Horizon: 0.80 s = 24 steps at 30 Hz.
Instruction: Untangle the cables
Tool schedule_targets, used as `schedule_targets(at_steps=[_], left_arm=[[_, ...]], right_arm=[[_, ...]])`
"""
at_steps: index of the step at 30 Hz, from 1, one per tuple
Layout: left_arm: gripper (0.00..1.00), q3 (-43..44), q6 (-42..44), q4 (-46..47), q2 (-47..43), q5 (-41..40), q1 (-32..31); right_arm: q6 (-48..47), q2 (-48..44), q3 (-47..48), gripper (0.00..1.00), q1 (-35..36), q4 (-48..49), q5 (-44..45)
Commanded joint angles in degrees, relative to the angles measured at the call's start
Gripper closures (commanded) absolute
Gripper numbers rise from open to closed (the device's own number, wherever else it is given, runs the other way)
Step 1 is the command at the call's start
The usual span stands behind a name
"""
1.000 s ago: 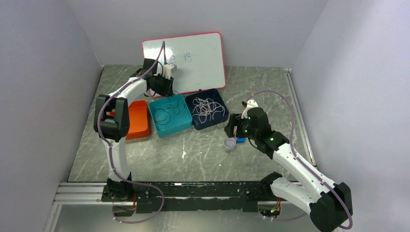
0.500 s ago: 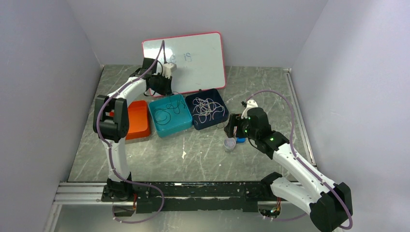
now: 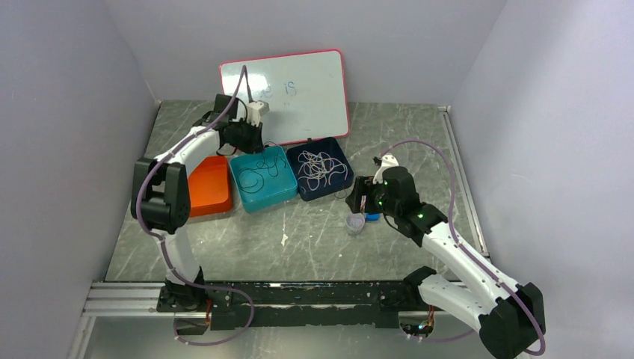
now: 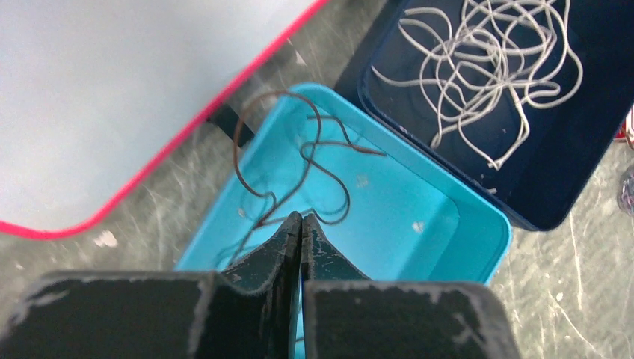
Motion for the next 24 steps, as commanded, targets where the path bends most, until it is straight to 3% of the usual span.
schedule_targets(at_steps=[1,5,13,24], left_arm=[[0.93,-6.1,-2.4,2.4,-3.7,1.5,-0.5],[0.92,-9.1,-4.0,3.8,-4.7,0.4,-1.3],[0.77,-13.1,-13.1,12.2,-6.7,-6.6,-1.9],[0.66,-14.3,-19.6,16.1,-3.9,-24.1,-7.6]], right_arm=[[0.3,-0.7,-1.1,0.27,-0.2,1.4,-1.0],[0.5,-0.8,-1.2,0.27,-0.3,1.5,-1.3],[0.7,-1.5,-1.7,0.27,-0.3,1.4,-1.2],[0.2,-1.1,-1.2,0.27,-0.2,1.1,-1.0]])
